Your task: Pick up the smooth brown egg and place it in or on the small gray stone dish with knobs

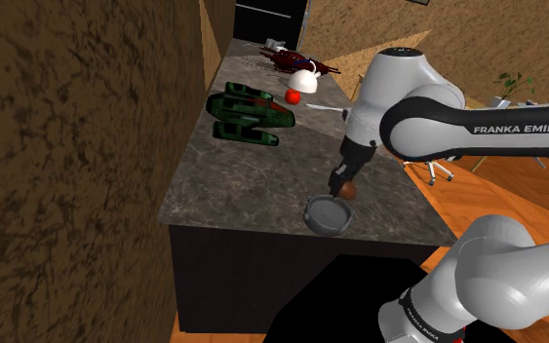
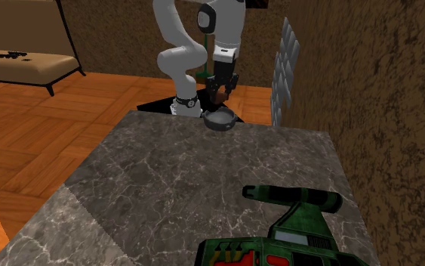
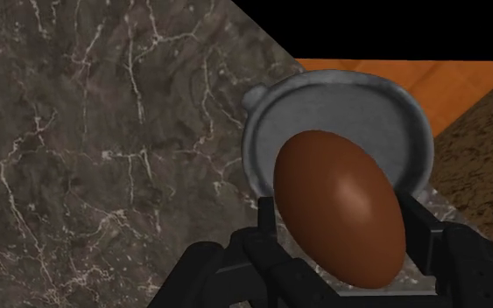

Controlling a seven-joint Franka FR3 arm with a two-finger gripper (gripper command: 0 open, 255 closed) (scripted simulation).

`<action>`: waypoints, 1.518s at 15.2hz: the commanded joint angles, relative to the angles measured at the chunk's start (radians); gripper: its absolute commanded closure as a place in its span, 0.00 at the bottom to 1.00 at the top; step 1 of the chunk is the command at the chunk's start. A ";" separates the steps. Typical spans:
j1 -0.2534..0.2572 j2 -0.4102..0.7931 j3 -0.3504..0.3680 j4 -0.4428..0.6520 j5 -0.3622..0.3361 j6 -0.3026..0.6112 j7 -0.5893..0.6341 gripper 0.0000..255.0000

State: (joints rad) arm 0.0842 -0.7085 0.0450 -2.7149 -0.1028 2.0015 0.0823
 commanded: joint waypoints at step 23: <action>0.000 0.073 0.014 -0.113 -0.005 0.184 0.033 0.00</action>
State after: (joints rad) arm 0.0843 -0.6356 0.0586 -2.8280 -0.1077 2.1857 0.1154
